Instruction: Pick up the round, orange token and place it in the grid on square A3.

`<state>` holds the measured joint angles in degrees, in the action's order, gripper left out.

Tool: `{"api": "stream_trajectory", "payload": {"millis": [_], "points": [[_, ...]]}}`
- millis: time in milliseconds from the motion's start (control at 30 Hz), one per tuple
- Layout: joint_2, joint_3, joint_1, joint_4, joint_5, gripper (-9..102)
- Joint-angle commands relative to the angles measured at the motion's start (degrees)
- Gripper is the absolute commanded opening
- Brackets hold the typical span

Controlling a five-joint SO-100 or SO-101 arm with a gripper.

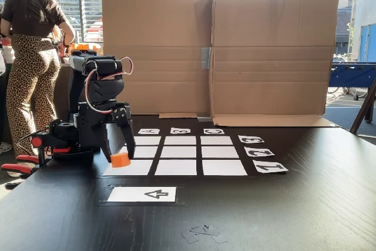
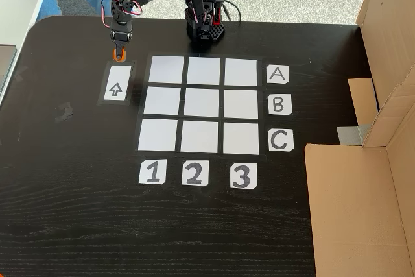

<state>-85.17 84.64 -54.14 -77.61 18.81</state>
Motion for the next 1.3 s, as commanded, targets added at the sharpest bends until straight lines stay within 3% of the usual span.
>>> {"api": "stream_trajectory", "payload": {"millis": [0,333,667,1267], "points": [[-8.88,3.43,1.76,-0.09,-5.45,-1],[-29.88,20.21,12.83,0.53,-11.34,-1],[-48.25,27.6,38.58,-11.69,-9.84,-1],[-55.55,40.34,74.44,-11.95,-5.27,-1]]}}
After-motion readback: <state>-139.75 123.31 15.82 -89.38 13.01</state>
